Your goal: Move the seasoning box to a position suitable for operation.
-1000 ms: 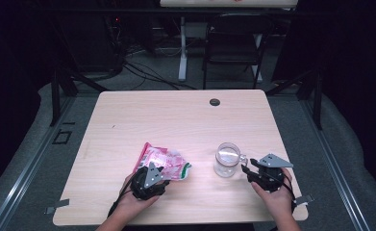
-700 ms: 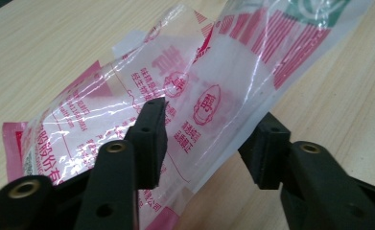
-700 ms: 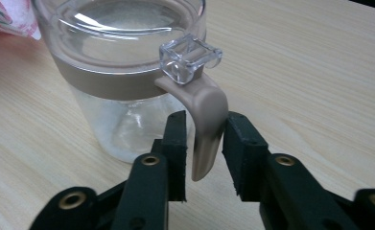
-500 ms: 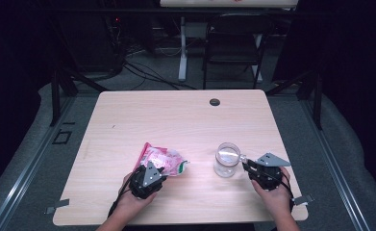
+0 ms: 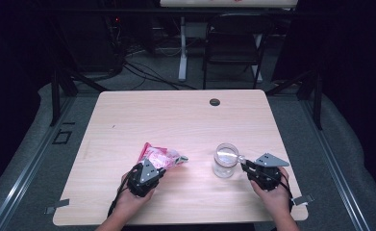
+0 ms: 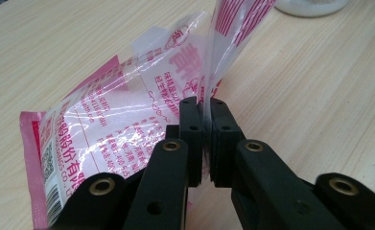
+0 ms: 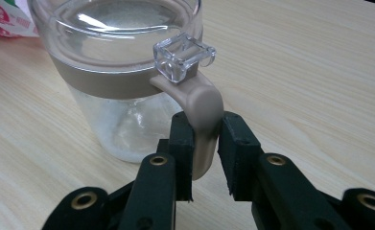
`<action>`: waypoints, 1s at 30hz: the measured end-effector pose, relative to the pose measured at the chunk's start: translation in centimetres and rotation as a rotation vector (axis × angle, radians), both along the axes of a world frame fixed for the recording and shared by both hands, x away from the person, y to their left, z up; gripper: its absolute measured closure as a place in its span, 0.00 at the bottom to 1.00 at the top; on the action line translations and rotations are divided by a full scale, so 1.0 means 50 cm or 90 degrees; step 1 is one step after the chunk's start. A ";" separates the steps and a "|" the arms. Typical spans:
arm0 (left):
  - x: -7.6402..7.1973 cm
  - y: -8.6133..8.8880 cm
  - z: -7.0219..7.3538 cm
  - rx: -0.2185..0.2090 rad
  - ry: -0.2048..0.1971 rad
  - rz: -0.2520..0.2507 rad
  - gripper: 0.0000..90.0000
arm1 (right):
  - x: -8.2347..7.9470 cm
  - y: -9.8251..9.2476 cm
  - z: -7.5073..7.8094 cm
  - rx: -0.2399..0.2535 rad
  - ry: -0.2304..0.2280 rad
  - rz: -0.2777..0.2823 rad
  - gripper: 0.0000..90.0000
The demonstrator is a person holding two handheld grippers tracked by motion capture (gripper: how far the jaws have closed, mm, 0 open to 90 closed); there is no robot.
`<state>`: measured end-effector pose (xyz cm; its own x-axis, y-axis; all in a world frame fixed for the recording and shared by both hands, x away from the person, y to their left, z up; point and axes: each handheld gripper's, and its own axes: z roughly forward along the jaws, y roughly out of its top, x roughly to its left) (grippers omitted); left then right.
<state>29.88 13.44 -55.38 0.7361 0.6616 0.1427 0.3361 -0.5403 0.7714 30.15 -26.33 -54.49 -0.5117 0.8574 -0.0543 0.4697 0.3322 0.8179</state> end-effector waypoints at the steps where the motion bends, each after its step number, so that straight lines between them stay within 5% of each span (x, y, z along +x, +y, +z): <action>1: 0.000 0.000 0.000 0.000 0.000 0.000 0.96 | 0.000 0.002 0.000 -0.001 0.000 0.004 0.84; 30: 0.001 0.003 -0.005 -0.017 0.008 0.008 0.92 | -0.041 0.114 0.002 -0.007 0.009 0.164 0.84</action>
<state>29.96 13.59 -55.62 0.7292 0.6746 0.1148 0.3532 -0.5146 0.7813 28.12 -20.65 -54.39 -0.7143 0.6977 -0.0544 0.3796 0.4516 0.8075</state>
